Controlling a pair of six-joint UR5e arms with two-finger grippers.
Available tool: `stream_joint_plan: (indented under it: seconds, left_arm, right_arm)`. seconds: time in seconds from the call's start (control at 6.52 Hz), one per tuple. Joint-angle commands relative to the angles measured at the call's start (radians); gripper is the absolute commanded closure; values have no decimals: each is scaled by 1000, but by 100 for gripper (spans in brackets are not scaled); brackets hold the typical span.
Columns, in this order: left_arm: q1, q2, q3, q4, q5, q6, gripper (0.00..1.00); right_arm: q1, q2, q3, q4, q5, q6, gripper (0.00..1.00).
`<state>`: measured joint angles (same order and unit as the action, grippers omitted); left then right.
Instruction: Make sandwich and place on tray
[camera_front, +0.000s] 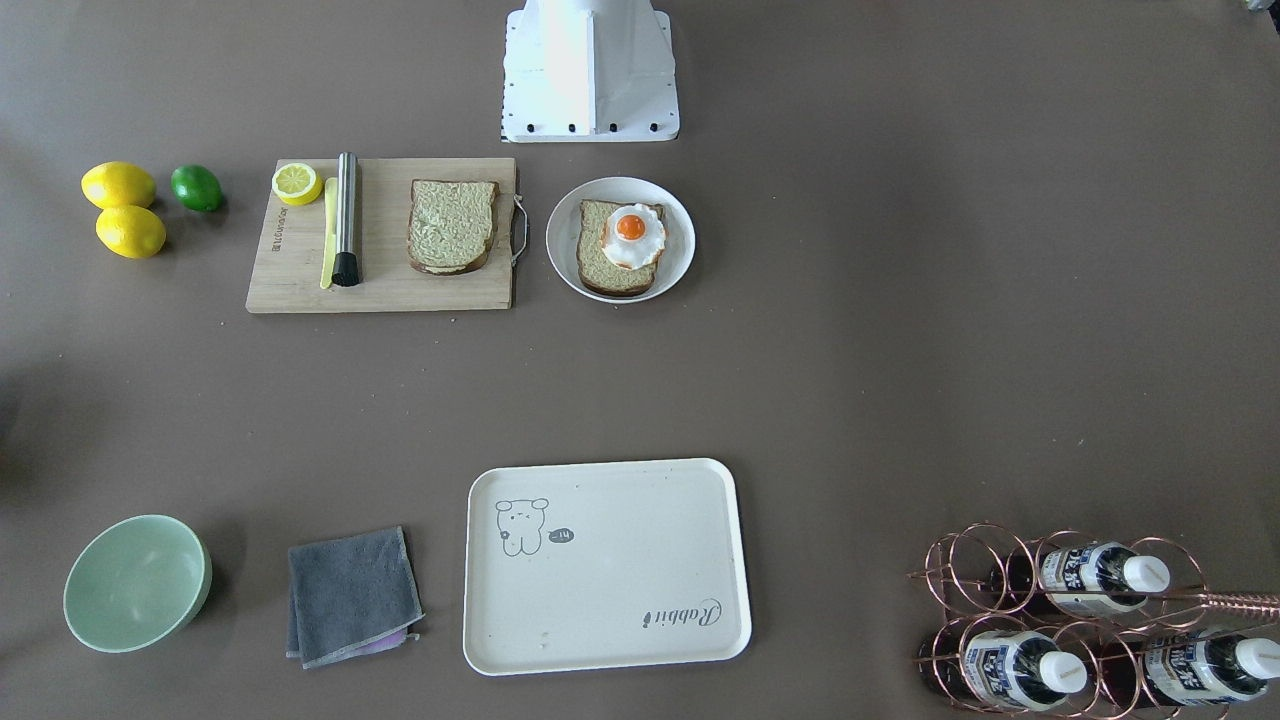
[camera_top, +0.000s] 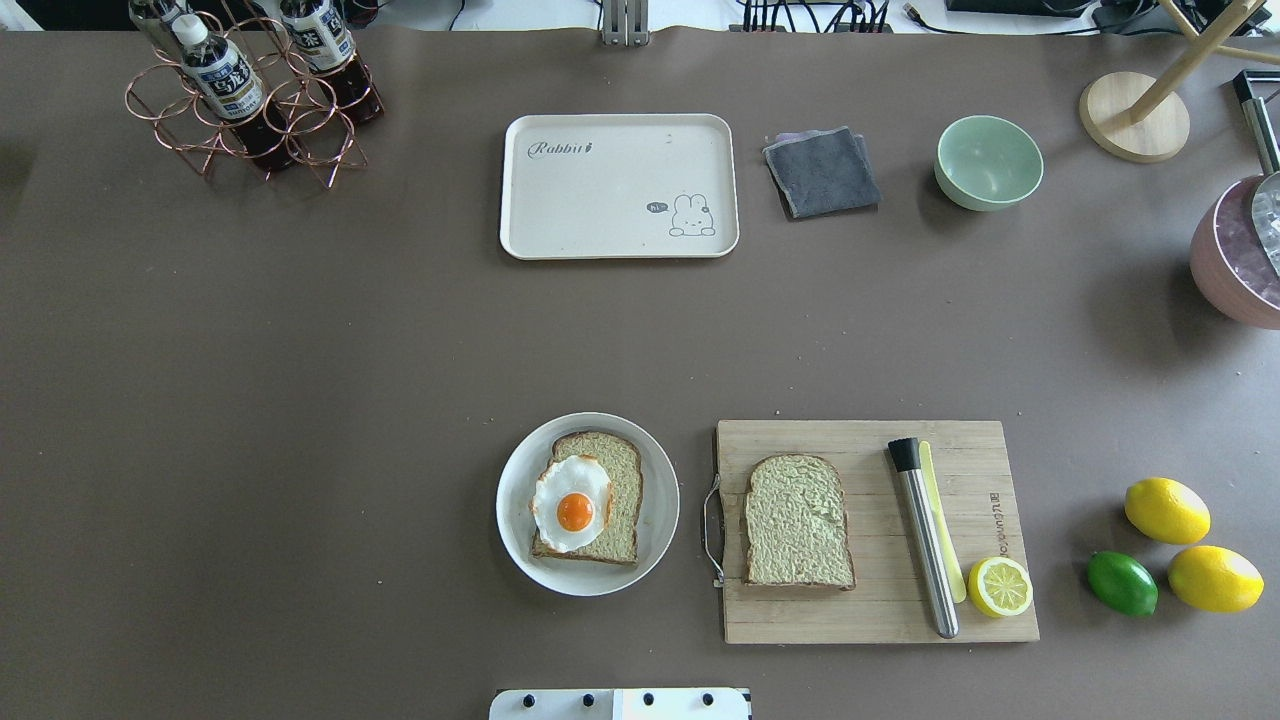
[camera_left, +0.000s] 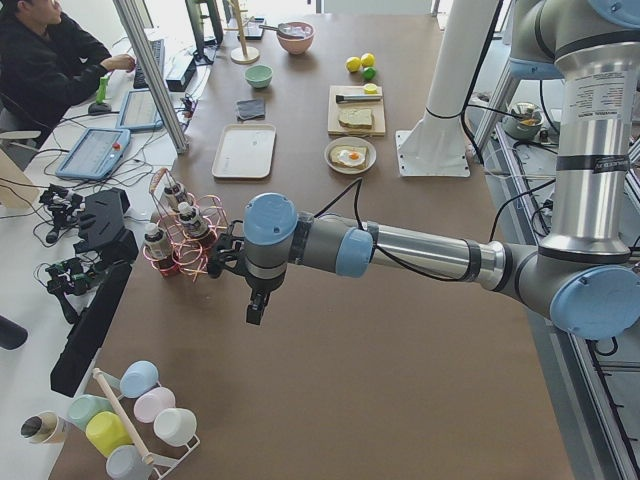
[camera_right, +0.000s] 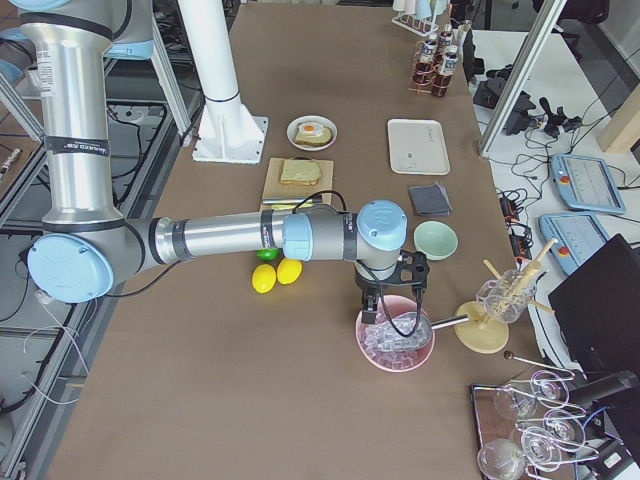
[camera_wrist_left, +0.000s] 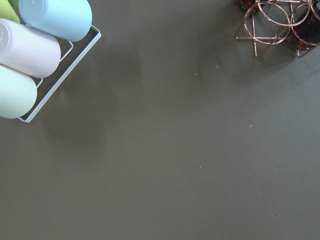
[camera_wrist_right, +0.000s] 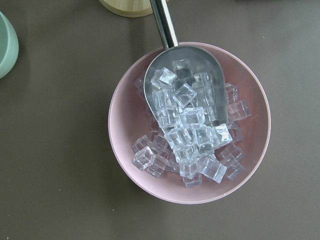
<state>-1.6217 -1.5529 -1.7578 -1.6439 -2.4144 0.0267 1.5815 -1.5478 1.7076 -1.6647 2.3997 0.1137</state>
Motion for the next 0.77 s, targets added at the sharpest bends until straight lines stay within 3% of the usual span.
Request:
stream_joint_plan:
  seconds: [0.0,0.61]
  left_arm:
    - [6,0,0,-7,1,-2,2]
    - [5,13,-23,-8,0,4,2]
  right_arm:
    - [-9,40,-14,0,1,13,0]
    - [-31,48,10,20,-2,53,0]
